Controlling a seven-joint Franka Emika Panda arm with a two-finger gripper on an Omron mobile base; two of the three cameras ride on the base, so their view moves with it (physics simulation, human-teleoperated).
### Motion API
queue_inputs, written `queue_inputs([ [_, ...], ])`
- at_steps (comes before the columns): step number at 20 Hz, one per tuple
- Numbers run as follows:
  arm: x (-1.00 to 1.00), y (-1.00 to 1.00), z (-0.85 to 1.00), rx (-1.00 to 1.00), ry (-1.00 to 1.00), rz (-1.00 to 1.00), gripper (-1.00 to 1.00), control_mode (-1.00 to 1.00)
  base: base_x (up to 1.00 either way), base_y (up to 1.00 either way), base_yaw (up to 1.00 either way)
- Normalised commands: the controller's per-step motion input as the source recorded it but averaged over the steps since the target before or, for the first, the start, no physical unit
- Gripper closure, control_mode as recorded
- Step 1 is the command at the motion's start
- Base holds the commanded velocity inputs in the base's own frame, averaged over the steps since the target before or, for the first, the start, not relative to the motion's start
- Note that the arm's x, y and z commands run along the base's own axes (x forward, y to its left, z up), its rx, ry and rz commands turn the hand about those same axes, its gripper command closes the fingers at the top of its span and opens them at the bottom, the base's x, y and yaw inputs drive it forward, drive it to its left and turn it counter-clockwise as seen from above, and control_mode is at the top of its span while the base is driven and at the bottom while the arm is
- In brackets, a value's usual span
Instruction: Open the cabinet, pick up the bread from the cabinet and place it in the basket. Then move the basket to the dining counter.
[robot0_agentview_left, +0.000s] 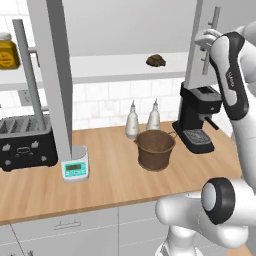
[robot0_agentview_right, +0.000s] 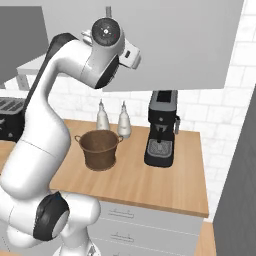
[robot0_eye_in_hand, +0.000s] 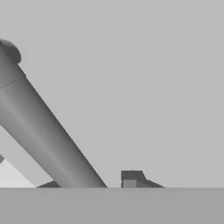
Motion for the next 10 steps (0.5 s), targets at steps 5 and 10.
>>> queue_inputs([
  [5, -1.0, -0.93, 0.36, 0.0, 0.0, -0.02, 1.0, -1.0, 0.0, 0.0, 0.0],
  [10, -1.0, -0.92, 0.27, 0.02, 0.0, -0.01, 1.0, -1.0, 0.0, 0.0, 0.0],
])
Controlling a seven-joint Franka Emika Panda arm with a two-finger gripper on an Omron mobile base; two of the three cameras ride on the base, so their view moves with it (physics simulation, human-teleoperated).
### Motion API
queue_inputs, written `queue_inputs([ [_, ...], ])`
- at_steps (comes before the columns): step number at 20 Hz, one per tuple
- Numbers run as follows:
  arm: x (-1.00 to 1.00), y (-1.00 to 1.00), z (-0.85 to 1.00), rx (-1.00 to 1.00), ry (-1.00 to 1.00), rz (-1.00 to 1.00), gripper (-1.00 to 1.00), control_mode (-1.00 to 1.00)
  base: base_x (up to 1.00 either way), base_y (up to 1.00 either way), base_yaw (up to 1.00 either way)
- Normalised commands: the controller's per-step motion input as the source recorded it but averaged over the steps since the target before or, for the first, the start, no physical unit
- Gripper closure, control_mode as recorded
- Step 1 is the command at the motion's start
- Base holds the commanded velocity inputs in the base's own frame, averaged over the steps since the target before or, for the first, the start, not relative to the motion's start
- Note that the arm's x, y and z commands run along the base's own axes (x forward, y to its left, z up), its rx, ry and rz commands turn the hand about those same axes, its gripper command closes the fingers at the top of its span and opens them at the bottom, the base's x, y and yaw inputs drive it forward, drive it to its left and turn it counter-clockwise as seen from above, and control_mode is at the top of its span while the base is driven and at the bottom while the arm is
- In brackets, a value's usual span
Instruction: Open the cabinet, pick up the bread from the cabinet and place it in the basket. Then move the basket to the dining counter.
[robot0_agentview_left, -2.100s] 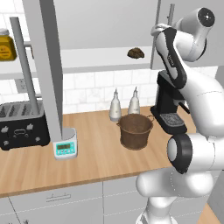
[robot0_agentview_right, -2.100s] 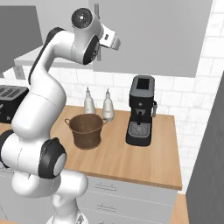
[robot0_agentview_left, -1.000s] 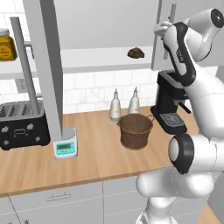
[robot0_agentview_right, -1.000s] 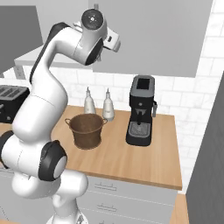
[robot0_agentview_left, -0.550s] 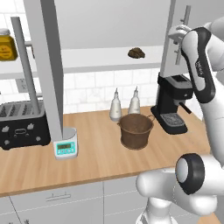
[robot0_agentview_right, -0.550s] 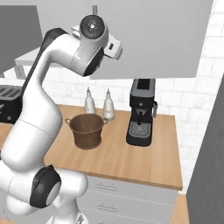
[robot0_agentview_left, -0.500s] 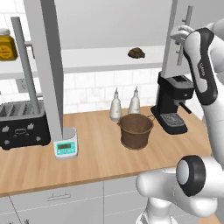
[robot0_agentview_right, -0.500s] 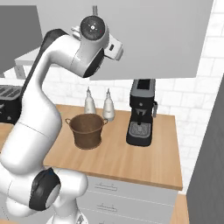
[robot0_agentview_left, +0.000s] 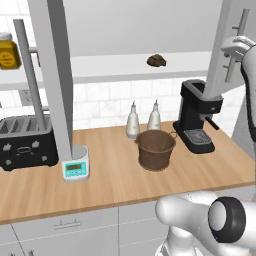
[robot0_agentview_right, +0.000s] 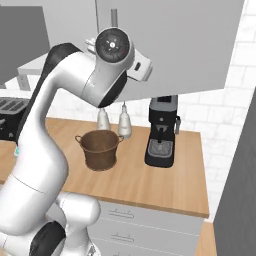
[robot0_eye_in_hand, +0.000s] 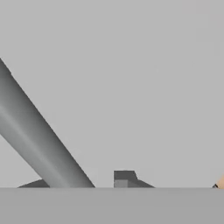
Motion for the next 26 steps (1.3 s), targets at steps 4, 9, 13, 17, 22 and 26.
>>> queue_inputs([
  [4, -1.0, -0.98, 0.21, 0.04, 0.0, -0.01, 1.0, -1.0, 0.0, 0.0, 0.0],
  [9, -0.69, 0.06, -0.17, 0.05, 0.12, -0.03, -1.0, -1.0, 0.0, 0.0, 0.0],
  [13, -0.73, 0.08, -0.34, 0.06, 0.11, 0.0, -1.0, -1.0, 0.0, 0.0, 0.0],
  [17, -0.62, 0.09, -0.24, 0.09, 0.07, -0.06, -1.0, -1.0, 0.0, 0.0, 0.0],
  [22, -0.47, 0.47, -0.02, 0.11, 0.11, -0.12, -1.0, -1.0, 0.0, 0.0, 0.0],
  [26, 0.1, 1.0, 0.0, 0.06, 0.1, -0.24, -1.0, -1.0, 0.0, 0.0, 0.0],
])
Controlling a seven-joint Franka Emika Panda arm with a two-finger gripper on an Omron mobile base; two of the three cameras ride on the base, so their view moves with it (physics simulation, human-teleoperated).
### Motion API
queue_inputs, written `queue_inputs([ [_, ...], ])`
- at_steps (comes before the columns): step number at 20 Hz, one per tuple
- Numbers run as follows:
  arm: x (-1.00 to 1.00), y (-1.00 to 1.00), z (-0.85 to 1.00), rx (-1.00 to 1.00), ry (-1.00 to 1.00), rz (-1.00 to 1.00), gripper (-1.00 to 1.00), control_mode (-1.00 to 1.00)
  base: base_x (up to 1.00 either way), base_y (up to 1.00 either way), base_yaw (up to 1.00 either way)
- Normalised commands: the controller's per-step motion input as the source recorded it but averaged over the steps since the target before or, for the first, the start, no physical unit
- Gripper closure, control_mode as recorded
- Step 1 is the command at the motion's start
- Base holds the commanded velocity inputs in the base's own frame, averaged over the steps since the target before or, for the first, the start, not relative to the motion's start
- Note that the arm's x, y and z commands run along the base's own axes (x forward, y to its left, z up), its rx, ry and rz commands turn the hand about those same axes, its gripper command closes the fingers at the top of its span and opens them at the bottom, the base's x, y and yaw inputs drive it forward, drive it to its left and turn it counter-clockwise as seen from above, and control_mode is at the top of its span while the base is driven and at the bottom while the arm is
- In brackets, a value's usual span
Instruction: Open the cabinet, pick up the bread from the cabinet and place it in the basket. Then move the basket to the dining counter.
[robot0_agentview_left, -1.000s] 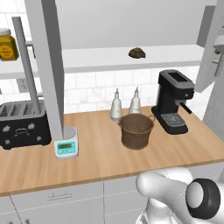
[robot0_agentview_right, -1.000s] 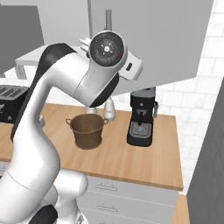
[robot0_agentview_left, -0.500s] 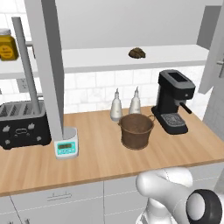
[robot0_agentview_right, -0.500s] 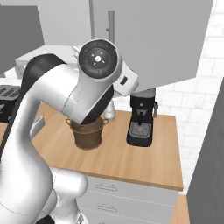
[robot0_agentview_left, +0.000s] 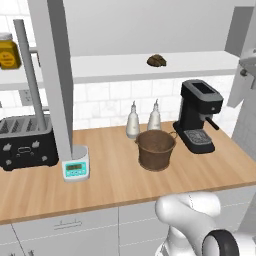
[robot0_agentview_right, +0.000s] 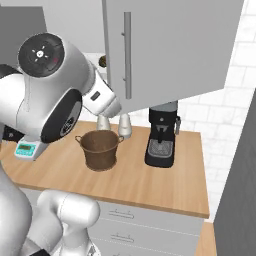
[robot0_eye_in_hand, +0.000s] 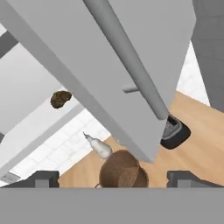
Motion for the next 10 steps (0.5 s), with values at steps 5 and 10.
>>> queue_inputs([
  [5, 0.2, 1.0, 0.0, 0.09, 0.17, -0.34, -1.0, -1.0, 0.0, 0.0, 0.0],
  [10, 0.93, 0.51, -0.02, 0.12, 0.06, -0.28, -1.0, -1.0, 0.0, 0.0, 0.0],
])
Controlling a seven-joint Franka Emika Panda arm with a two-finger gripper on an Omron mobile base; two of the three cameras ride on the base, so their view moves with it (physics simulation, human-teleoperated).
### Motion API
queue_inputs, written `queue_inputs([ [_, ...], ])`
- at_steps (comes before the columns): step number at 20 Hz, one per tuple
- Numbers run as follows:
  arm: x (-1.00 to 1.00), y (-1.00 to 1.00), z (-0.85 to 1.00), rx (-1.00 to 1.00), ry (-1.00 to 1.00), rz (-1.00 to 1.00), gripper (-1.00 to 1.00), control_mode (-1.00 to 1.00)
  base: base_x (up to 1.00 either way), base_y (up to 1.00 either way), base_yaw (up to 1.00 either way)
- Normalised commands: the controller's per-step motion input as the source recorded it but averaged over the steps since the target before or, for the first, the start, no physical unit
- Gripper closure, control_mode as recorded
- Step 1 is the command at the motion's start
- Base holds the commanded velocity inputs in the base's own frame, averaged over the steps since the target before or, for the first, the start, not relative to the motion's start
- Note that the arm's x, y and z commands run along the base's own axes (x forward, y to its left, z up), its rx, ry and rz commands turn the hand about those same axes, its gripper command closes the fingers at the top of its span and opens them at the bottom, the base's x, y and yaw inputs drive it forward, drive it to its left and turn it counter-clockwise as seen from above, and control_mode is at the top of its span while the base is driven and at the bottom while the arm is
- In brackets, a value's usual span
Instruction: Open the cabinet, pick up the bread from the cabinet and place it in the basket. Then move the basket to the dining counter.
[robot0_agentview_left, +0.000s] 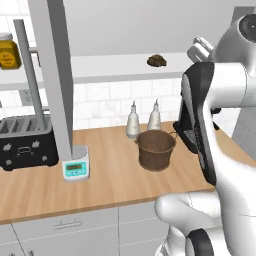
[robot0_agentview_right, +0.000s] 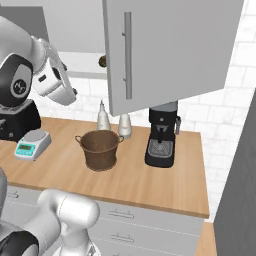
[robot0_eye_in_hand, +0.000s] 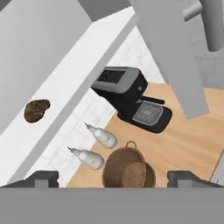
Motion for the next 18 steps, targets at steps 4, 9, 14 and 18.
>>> queue_inputs([
  [4, 0.86, 0.0, 0.0, 0.15, -0.1, -0.2, -1.0, -1.0, 0.0, 0.0, 0.0],
  [9, 0.37, -0.11, 0.0, 0.16, -0.14, -0.5, -1.0, -1.0, 0.0, 0.0, 0.0],
  [14, 0.41, -0.25, -0.03, 0.09, -0.17, -0.61, -1.0, -1.0, 0.0, 0.0, 0.0],
  [18, 0.17, -0.57, 0.0, 0.15, -0.19, -0.52, -1.0, -1.0, 0.0, 0.0, 0.0],
])
